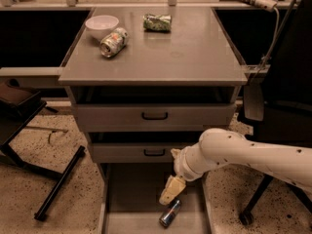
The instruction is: Pick redbull can from bottom drawer and place on counter
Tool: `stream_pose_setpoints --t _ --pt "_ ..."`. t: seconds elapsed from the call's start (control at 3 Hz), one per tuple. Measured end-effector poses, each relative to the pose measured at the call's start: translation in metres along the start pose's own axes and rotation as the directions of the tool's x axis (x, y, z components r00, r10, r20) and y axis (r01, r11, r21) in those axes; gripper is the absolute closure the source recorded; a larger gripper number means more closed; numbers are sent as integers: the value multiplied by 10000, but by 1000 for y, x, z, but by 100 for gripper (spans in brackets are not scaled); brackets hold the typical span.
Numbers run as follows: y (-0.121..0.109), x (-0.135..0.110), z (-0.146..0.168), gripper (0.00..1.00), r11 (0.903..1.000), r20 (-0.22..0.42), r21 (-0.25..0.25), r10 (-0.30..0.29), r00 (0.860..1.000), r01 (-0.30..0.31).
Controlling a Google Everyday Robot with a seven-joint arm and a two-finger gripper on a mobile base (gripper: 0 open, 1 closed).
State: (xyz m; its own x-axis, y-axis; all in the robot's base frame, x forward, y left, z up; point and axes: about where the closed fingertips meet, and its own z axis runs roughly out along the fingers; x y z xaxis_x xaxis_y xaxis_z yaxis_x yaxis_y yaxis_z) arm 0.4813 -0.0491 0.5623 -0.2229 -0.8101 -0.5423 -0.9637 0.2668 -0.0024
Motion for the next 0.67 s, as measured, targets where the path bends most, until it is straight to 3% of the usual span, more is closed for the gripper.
stream_pose_setpoints --t 0.33,0.67 --pt "-14 12 33 0 9857 -280 -491 -1628 9863 1613" --pt "-38 39 70 0 9408 -1079 -792 -3366 9354 3294"
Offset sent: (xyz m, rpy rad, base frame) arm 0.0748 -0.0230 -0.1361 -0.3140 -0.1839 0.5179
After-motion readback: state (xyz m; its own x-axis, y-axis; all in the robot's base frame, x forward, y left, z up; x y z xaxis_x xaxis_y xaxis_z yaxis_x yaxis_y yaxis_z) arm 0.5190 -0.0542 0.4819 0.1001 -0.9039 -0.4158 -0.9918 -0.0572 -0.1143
